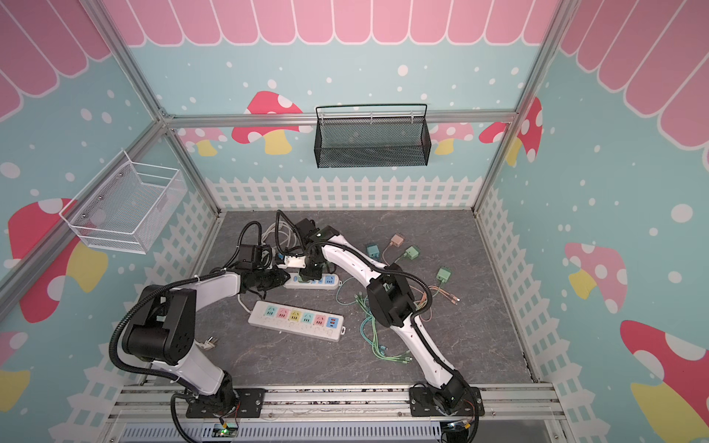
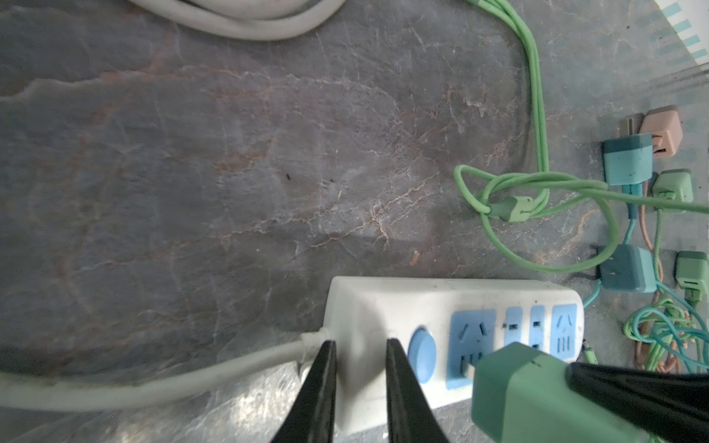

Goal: Insert the plug
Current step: 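Press the charger prongs into the strip socket while the left gripper holds the strip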

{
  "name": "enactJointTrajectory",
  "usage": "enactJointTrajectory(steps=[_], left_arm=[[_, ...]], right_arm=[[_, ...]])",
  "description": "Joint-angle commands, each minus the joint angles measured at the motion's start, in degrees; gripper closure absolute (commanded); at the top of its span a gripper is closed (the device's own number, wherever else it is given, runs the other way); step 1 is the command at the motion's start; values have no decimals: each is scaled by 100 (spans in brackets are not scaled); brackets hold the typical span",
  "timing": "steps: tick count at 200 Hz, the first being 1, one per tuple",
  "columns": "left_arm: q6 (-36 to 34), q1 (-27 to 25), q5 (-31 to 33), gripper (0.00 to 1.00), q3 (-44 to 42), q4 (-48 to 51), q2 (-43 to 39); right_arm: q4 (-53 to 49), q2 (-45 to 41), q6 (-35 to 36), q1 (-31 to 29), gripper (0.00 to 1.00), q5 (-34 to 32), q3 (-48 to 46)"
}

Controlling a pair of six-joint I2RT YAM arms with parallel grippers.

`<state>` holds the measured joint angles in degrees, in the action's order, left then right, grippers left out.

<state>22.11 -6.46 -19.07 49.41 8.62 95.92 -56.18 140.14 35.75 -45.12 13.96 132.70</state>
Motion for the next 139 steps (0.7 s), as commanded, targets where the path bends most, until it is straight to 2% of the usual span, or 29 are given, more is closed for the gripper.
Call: enactJointTrajectory(steps=[1, 61, 139], left_arm=[[-24, -14, -70, 78, 45, -54, 161], [680, -4, -885, 78, -456, -1128, 291], [864, 31, -1032, 78, -948, -1646, 313]], right_arm=[[-201, 231, 41, -73, 100, -164, 45], [-182, 451, -316, -111, 98, -324, 158], [-104, 663, -550, -111, 95, -341, 159]])
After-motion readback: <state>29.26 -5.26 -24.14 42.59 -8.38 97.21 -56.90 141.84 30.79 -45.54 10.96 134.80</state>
